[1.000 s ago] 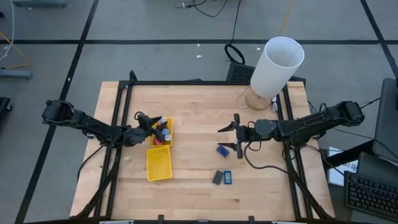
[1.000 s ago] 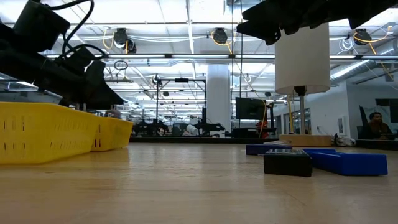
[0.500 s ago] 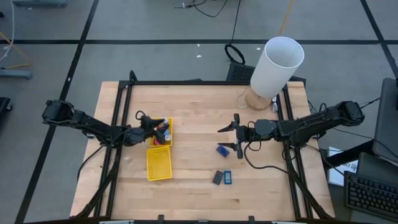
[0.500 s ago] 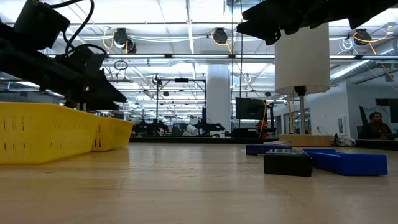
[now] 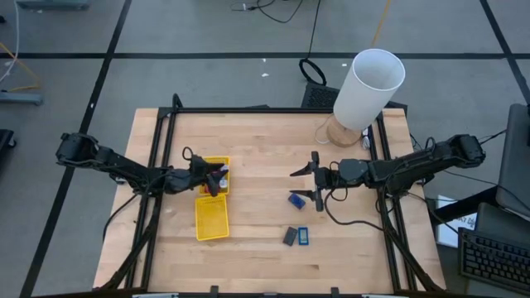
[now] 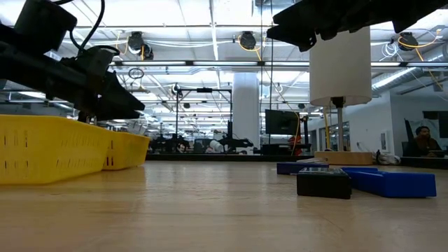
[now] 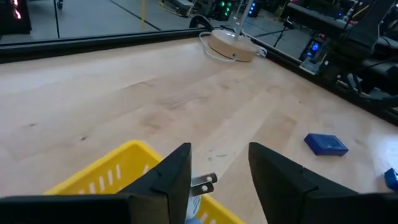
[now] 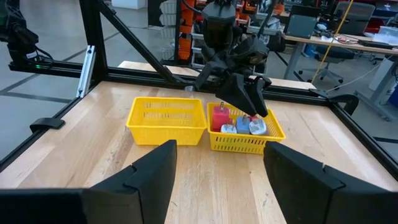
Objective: Pick & Place Office items
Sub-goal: Put the top blue digital timer into the bottom yellow bin
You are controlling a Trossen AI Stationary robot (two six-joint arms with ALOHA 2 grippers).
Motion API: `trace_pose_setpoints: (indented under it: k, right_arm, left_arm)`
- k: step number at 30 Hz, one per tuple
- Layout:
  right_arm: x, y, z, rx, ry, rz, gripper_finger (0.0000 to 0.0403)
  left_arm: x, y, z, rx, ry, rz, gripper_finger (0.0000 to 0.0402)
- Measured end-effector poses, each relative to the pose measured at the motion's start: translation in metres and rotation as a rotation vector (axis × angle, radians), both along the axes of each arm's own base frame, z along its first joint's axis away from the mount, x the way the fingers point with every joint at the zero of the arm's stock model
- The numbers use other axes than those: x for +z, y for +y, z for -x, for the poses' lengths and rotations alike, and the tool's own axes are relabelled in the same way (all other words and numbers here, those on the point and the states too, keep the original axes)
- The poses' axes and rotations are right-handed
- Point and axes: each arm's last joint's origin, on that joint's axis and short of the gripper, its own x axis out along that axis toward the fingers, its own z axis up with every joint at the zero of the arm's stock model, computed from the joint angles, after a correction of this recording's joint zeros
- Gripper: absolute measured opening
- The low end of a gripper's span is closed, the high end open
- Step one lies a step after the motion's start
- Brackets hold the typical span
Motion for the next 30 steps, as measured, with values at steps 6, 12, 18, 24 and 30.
trace_pose_setpoints:
  k: [6,12,18,24,30]
  right_arm:
    - [-0.002,0.000,0.000,0.000,0.017,0.002,0.0227]
    - [-0.010,0.005,0.003,0.143,0.128,-0.164,0.0227]
    - [-0.012,0.015,0.006,0.336,0.182,-0.230,0.0220]
    - [-0.027,0.043,-0.001,0.297,0.199,-0.183,0.0227]
    - [-0.064,0.063,-0.009,-0.013,0.294,-0.102,0.0263]
  left_arm:
    - [0.007,-0.001,0.001,-0.083,0.002,-0.074,0.0145]
    - [0.025,-0.005,0.006,-0.255,-0.098,-0.107,0.0136]
    - [0.045,-0.008,0.014,-0.390,-0.235,-0.119,0.0146]
    - [0.049,-0.008,0.017,-0.419,-0.268,-0.102,0.0163]
    - [0.044,-0.008,0.016,-0.418,-0.228,-0.078,0.0179]
